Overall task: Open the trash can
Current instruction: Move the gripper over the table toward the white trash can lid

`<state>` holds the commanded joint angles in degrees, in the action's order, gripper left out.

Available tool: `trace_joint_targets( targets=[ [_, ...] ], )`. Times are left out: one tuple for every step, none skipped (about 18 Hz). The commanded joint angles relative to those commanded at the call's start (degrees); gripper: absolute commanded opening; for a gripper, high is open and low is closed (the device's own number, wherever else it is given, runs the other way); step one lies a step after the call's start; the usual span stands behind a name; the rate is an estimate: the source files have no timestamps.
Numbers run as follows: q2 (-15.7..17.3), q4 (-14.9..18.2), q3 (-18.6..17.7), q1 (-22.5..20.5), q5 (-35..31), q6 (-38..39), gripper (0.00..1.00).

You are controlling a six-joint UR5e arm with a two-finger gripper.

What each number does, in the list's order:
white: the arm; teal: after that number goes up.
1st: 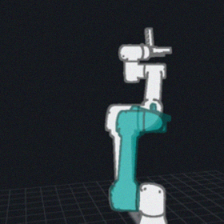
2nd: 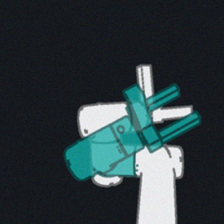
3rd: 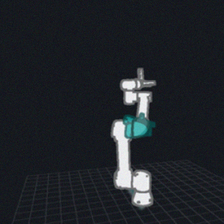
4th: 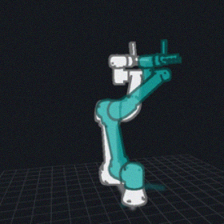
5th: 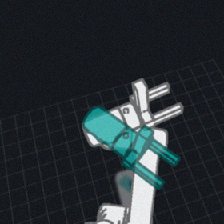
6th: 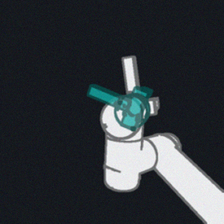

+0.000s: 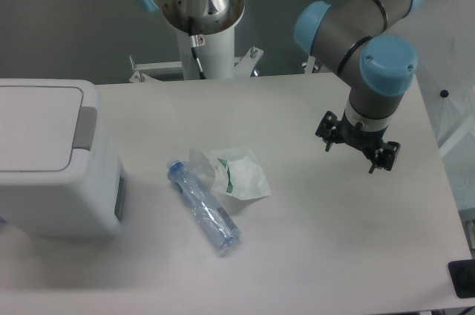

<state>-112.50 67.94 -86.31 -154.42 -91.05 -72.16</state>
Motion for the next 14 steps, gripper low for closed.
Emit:
trace_joint_targets(
  targets=[
    [0.00, 0.09, 0.00, 0.09, 0.00, 0.00, 1.00],
    [0.00, 0.09, 0.00, 0.09, 0.00, 0.00, 1.00],
    [0.00, 0.35, 0.09, 0.00, 0.09, 0.00, 1.00],
    [0.17, 0.35, 0.09, 0.00, 0.44, -0.17, 1.00],
    [0.44, 0.35, -0.09, 0.09, 0.61, -0.18, 1.00],
    [0.79, 0.44, -0.52, 0.09, 0.70, -0.18, 1.00],
    [1.40, 0.26, -1.92, 0.00, 0.62, 0.00, 1.00],
    [2.28, -0.43, -3.85, 0.09, 0.62, 0.35, 1.00],
    [3.50, -2.27, -5.69, 0.09, 0.53, 0.53, 1.00],
    [4.47, -4.29, -7.28, 0.17, 0.35, 0.88, 1.00],
    [5.61, -6.22, -9.04, 0.44, 0.61, 1.49, 1.00],
    [6.06, -7.37, -11.05, 1.13, 0.79, 2.71, 1.00],
    [6.59, -8.34, -12.55, 1.92, 0.79, 3.94, 1.00],
    [7.29, -9.57, -12.74, 2.37, 0.70, 4.48, 1.00]
  ],
)
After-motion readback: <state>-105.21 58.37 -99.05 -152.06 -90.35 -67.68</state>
